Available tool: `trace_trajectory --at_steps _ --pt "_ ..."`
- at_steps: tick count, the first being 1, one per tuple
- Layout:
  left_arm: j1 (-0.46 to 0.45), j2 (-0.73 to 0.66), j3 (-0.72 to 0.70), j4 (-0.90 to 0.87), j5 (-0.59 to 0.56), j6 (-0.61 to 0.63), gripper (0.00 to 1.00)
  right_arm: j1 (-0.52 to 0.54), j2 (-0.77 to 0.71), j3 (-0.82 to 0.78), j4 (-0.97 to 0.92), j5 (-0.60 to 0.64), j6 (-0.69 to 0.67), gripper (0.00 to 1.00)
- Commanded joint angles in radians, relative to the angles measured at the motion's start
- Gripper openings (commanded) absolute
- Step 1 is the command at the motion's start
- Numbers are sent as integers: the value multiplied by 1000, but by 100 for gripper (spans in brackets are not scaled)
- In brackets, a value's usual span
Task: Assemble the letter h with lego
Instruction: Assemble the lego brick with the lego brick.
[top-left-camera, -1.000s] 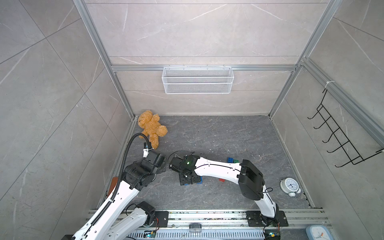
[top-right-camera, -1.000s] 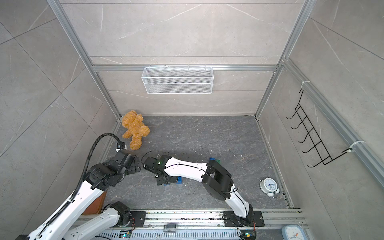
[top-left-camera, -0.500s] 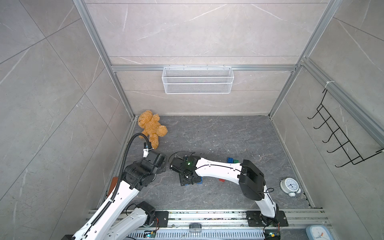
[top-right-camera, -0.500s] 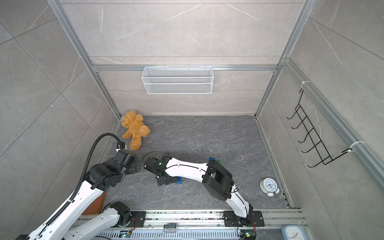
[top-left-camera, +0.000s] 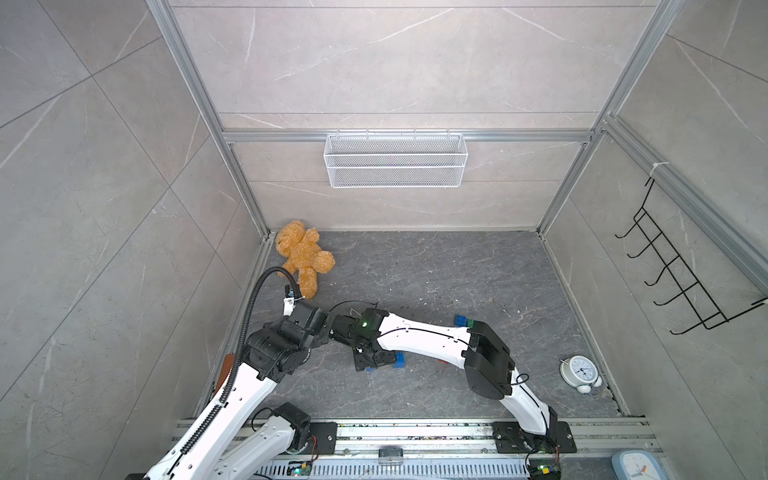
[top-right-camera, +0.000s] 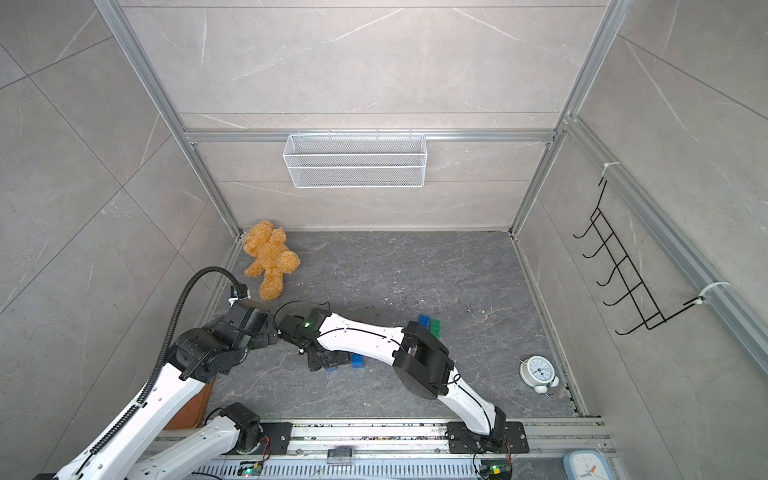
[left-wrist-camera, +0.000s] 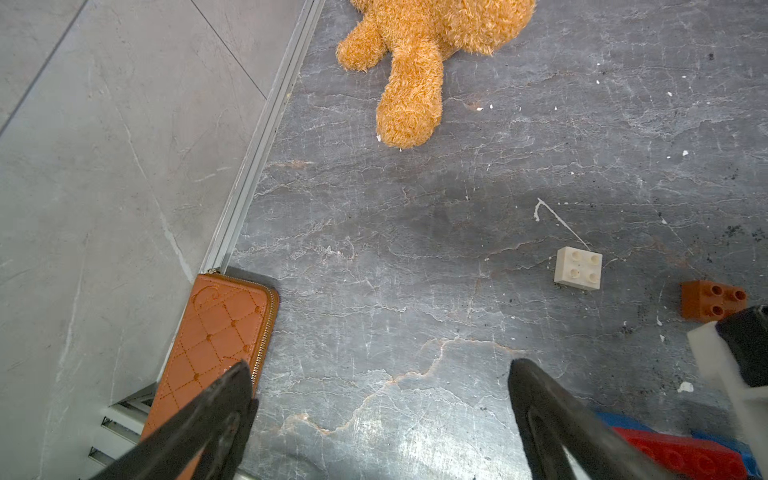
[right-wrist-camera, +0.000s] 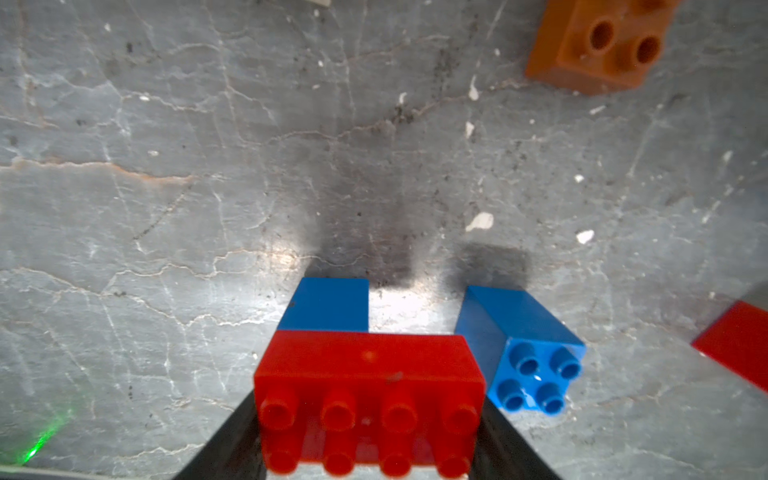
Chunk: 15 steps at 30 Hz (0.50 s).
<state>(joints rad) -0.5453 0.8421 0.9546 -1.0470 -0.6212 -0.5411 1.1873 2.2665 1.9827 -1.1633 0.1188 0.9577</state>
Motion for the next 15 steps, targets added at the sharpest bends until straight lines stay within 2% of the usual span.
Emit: trace_trajectory --at_steps 1,15 --pt "-5 -14 2 19 1 9 98 0 -51 0 -15 23 37 0" --pt "7 -156 9 -19 -126 -58 99 -31 -230 -184 74 49 17 0"
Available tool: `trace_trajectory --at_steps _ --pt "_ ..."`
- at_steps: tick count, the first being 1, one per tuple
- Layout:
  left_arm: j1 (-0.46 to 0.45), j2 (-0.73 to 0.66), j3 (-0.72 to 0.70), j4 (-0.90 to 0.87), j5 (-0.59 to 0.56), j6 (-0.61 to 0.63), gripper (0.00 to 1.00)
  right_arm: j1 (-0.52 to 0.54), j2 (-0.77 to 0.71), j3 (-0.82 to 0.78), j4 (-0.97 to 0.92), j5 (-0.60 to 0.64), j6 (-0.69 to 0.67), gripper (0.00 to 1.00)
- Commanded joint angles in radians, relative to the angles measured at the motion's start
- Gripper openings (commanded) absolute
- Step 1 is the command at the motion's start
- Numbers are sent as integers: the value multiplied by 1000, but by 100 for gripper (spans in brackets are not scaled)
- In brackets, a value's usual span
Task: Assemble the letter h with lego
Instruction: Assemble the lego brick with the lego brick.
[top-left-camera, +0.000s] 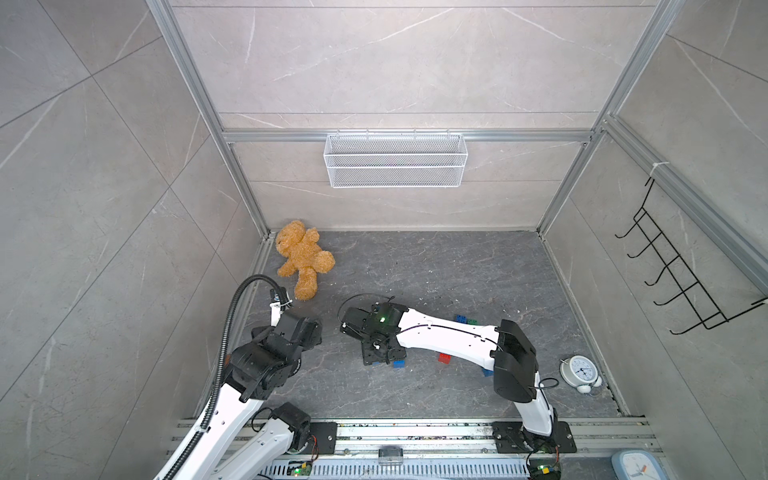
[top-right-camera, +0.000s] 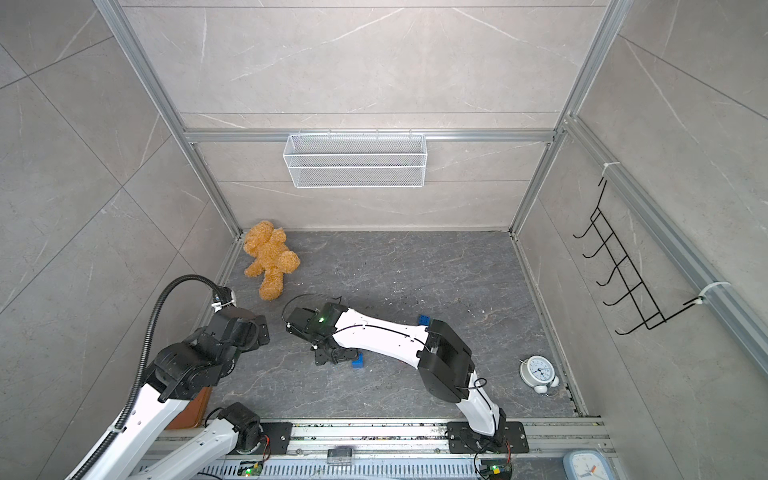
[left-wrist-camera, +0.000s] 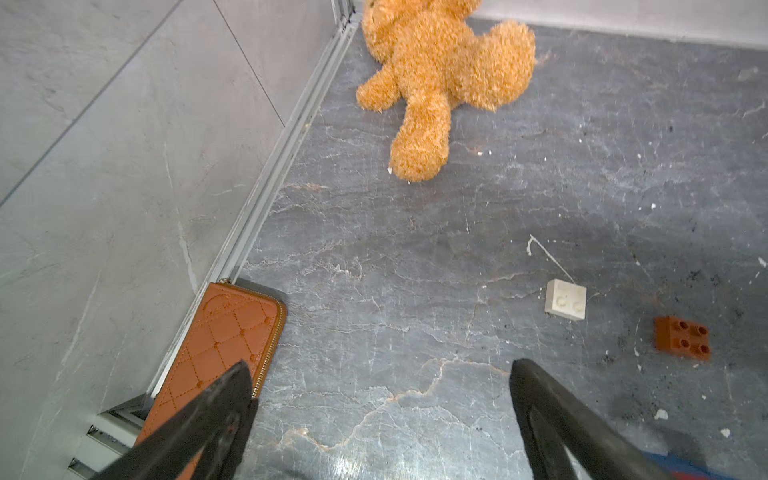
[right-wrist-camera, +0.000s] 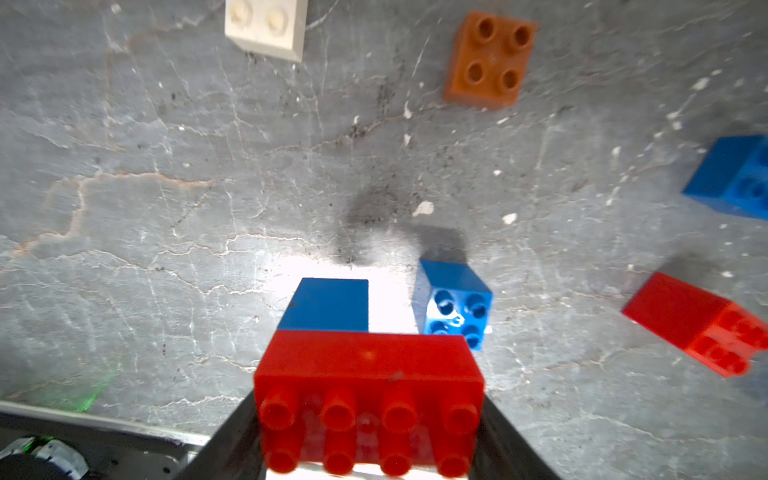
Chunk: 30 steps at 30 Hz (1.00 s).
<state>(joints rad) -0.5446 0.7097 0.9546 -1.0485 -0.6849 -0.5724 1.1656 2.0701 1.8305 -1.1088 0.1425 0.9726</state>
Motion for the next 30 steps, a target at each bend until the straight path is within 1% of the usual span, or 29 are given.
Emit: trace_trajectory --at_steps 1,6,9,15,22,30 --pt "5 -28 9 -22 -69 -32 100 -12 -37 -39 20 24 2 0" --pt "6 -22 12 -25 -73 -37 100 -23 -44 -78 37 20 4 0" --pt "6 -17 12 -26 -67 -35 100 -33 -43 -114 74 -13 10 0" --pt "6 -12 10 -25 -65 -32 100 -32 -31 -131 108 -32 18 0" --pt "6 -6 10 -22 -60 -28 100 -32 -2 -127 118 -47 21 0" --pt "7 4 9 -17 -51 -21 100 -31 31 -120 92 -30 27 0"
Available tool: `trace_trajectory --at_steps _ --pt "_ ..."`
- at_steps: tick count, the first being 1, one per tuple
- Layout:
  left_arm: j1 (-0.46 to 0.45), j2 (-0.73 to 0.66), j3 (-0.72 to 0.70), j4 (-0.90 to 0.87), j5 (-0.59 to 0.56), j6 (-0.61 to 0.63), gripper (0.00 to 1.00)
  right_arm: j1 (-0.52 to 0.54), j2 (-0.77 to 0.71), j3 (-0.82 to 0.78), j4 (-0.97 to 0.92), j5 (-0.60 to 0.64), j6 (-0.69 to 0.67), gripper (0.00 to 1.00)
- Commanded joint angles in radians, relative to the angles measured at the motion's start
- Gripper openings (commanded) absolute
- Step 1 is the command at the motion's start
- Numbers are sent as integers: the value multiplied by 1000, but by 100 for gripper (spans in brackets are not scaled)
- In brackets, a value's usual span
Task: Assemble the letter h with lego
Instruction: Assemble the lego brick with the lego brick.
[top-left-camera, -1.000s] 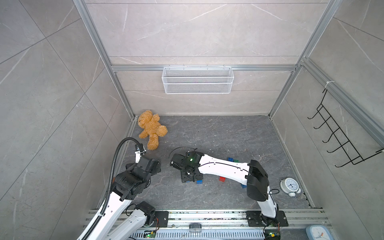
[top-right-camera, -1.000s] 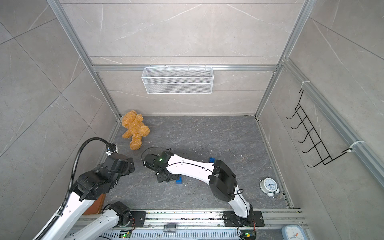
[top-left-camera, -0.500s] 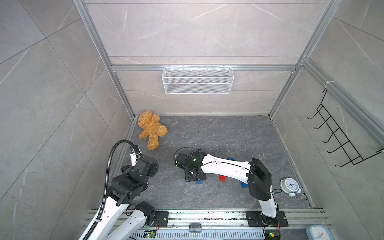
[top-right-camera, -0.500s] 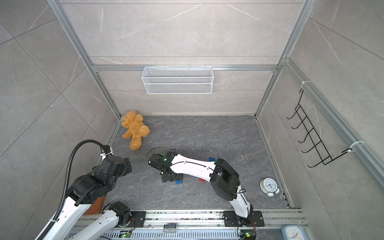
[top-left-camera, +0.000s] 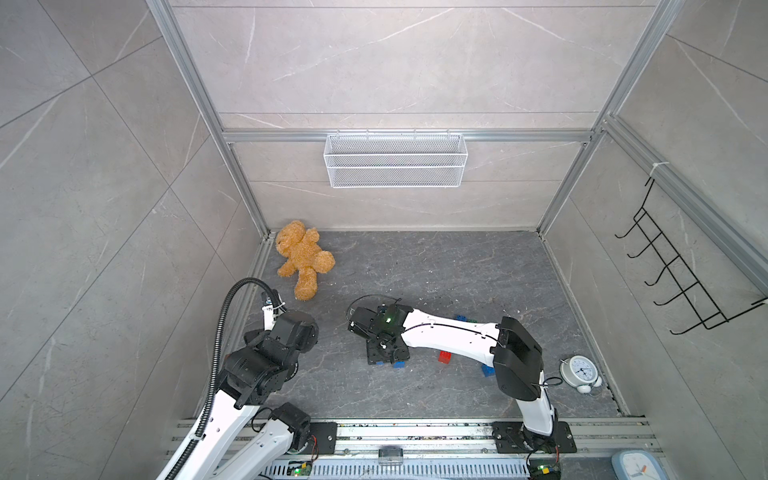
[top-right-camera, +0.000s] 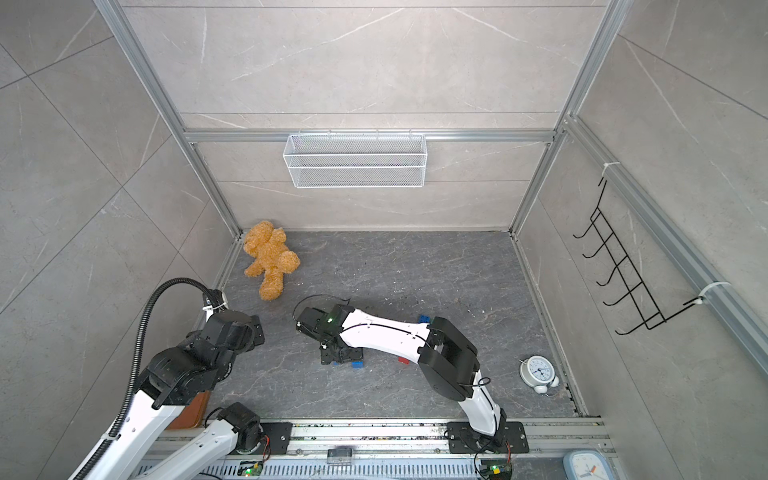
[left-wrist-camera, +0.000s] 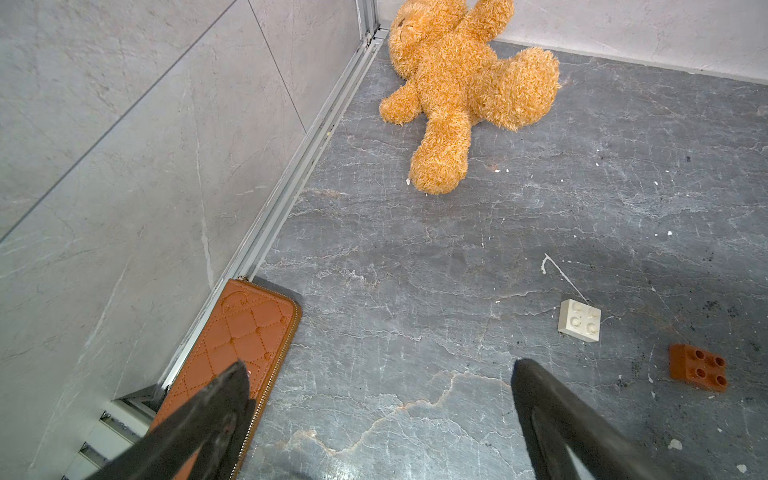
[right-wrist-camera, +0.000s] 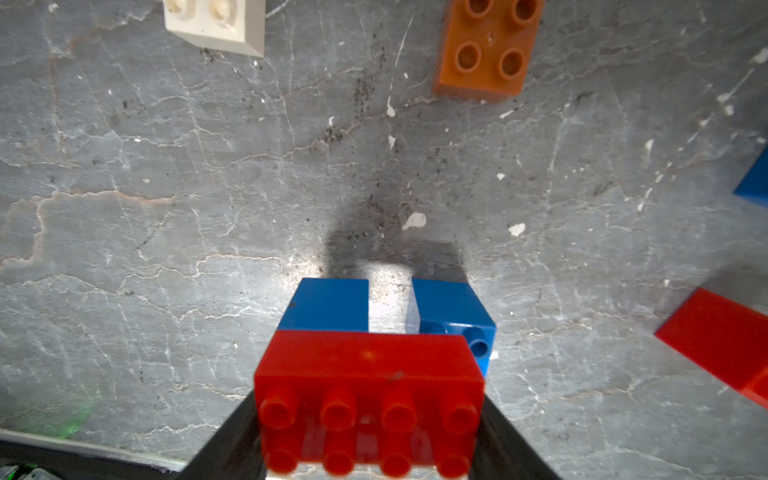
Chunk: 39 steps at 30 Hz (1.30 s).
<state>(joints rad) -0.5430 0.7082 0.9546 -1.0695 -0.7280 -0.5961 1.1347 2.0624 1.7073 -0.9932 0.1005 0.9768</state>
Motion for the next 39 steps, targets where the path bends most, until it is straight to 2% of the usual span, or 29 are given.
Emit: trace_trajectory --at_steps 1,29,39 --pt "6 6 9 3 -8 1 100 0 39 1 -22 12 26 0" --pt "15 5 7 14 7 13 100 30 66 -14 -31 22 59 0" --pt "17 6 6 15 10 14 100 28 103 -3 -34 18 16 0"
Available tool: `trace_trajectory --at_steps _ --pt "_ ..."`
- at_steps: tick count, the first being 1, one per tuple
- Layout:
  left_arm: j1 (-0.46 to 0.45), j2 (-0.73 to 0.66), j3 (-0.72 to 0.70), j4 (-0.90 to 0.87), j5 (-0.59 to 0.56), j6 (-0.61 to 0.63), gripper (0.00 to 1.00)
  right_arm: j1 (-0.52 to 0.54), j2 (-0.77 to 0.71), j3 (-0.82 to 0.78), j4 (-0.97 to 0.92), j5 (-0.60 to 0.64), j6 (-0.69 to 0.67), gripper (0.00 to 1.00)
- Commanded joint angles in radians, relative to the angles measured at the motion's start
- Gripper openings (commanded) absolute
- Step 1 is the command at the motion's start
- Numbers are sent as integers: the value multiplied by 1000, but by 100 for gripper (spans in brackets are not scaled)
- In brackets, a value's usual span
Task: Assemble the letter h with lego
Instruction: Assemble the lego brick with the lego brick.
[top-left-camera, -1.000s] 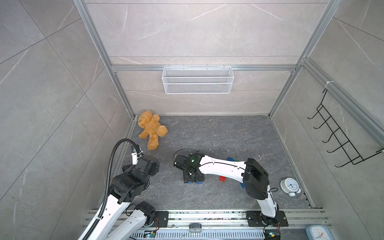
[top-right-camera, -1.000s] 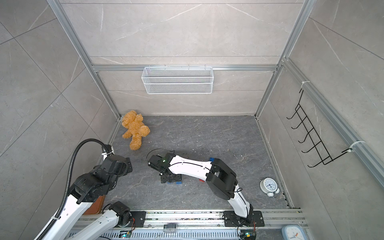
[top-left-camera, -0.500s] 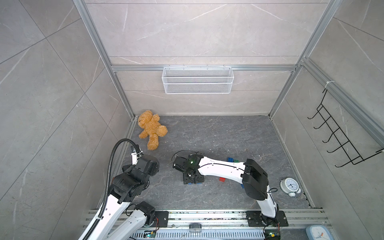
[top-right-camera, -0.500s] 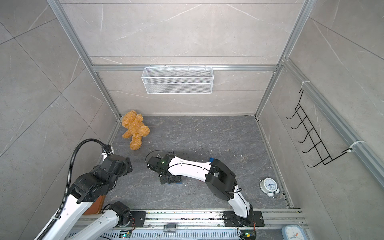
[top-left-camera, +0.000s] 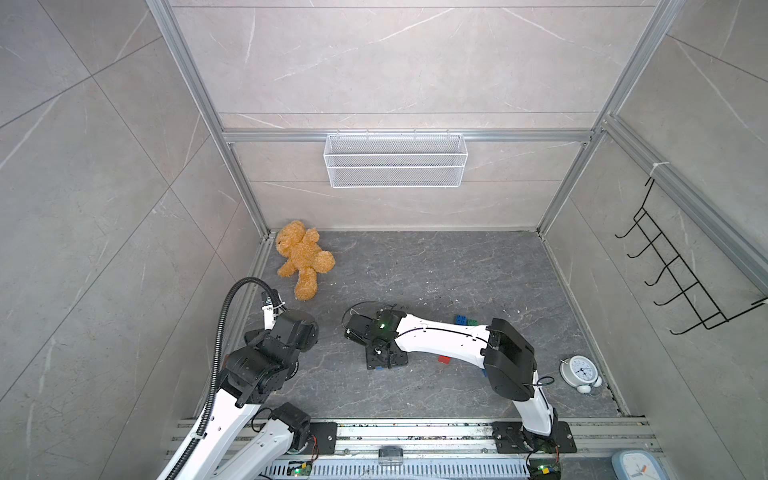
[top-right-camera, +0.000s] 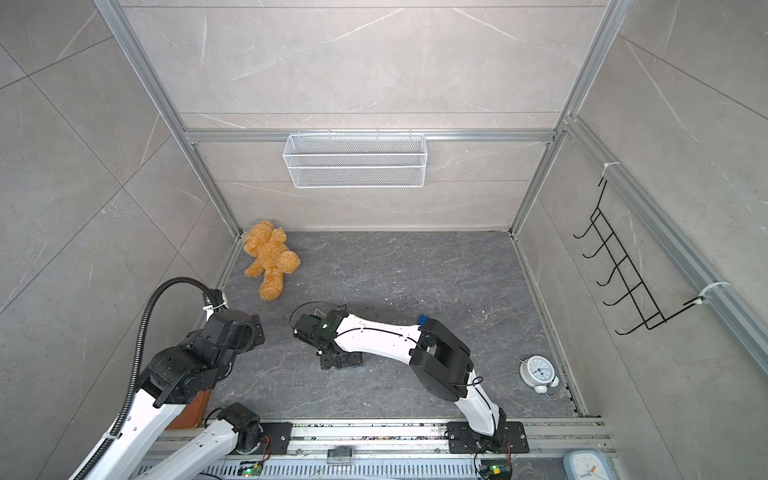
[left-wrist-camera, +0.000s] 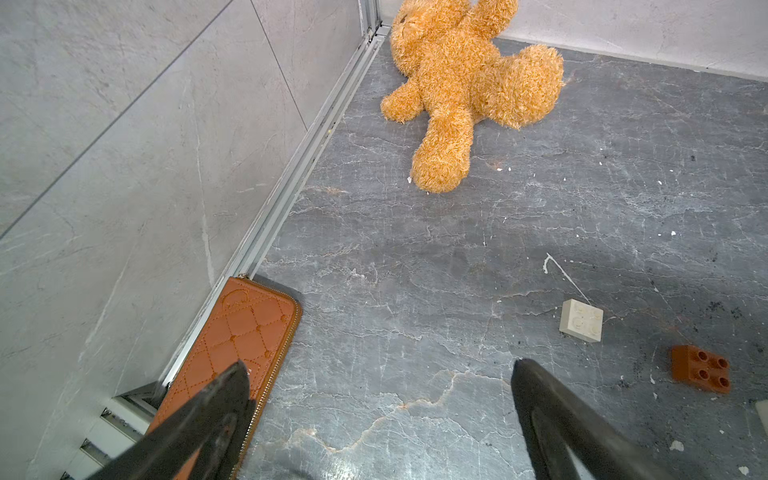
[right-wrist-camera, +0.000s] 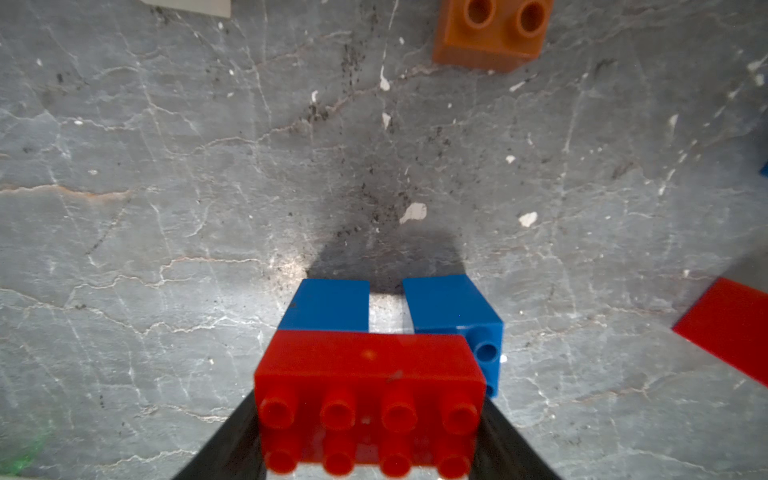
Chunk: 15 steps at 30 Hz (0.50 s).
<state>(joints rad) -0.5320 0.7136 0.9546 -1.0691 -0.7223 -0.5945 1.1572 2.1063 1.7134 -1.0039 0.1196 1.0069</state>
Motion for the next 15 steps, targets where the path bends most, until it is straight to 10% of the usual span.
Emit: trace_trajectory --at_steps 1,15 --pt "5 1 6 14 4 13 100 6 60 -10 -20 -4 -21 0" --pt "7 7 6 14 6 13 99 -2 62 -45 47 -31 -94 0"
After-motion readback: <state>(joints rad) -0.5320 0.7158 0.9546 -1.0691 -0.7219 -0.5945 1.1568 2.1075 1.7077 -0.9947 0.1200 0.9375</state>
